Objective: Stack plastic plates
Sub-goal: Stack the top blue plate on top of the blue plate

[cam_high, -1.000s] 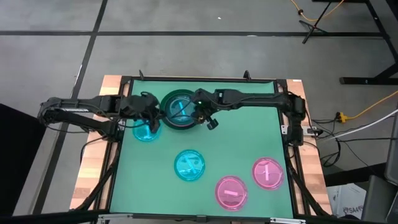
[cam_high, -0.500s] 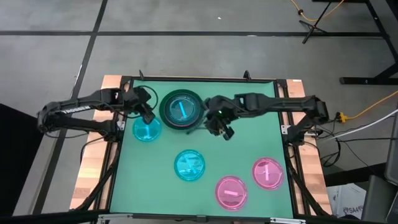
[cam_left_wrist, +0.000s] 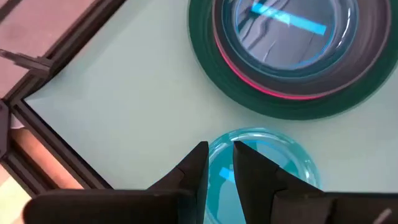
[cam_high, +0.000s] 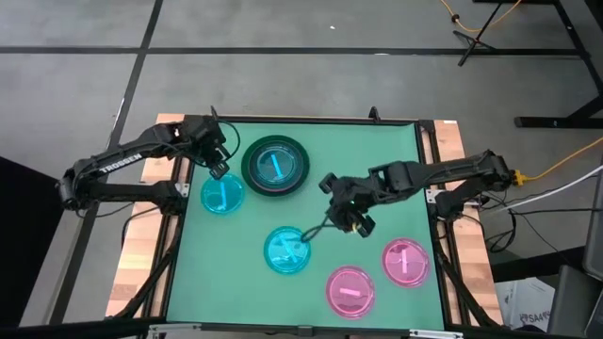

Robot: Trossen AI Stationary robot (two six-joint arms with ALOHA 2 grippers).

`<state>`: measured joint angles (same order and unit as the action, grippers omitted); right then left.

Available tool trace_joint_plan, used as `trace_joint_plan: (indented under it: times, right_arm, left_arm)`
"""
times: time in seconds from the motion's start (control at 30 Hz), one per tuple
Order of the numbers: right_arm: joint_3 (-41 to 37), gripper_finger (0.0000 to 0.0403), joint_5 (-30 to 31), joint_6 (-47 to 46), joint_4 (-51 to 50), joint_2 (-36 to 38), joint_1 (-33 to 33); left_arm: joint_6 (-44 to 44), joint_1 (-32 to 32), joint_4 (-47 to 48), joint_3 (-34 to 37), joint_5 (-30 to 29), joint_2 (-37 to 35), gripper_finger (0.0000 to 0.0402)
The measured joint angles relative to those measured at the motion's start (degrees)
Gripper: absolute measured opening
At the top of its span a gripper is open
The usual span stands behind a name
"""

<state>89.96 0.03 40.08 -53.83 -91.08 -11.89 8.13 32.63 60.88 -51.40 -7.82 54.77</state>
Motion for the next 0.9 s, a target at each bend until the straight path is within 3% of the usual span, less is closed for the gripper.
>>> trace_joint_plan:
  times: [0.13, 0.4, 0.67, 0.9]
  right_arm:
    - [-6.9, 0.0037, 0.4, -5.5, 3.2, 3.9, -2.0]
    - [-16.8, 0.0037, 0.9, -11.7, 10.4, 8.4, -5.2]
    - [-19.2, 0.0037, 0.9, -13.6, 10.8, 8.4, -8.0]
    - [-19.2, 0.0037, 1.0, -14.4, 10.9, 8.4, -9.6]
  left_arm:
    - [-4.7, 2.2, 0.0, 0.0, 3.1, 2.8, 0.0066]
    - [-10.2, 4.3, -0.2, 0.0, 2.8, 9.2, 0.0066]
    - [-16.6, 4.6, -1.3, 0.6, 3.0, 16.1, 0.0066]
    - [-20.8, 5.3, -7.0, 8.9, 6.0, 17.0, 0.0066]
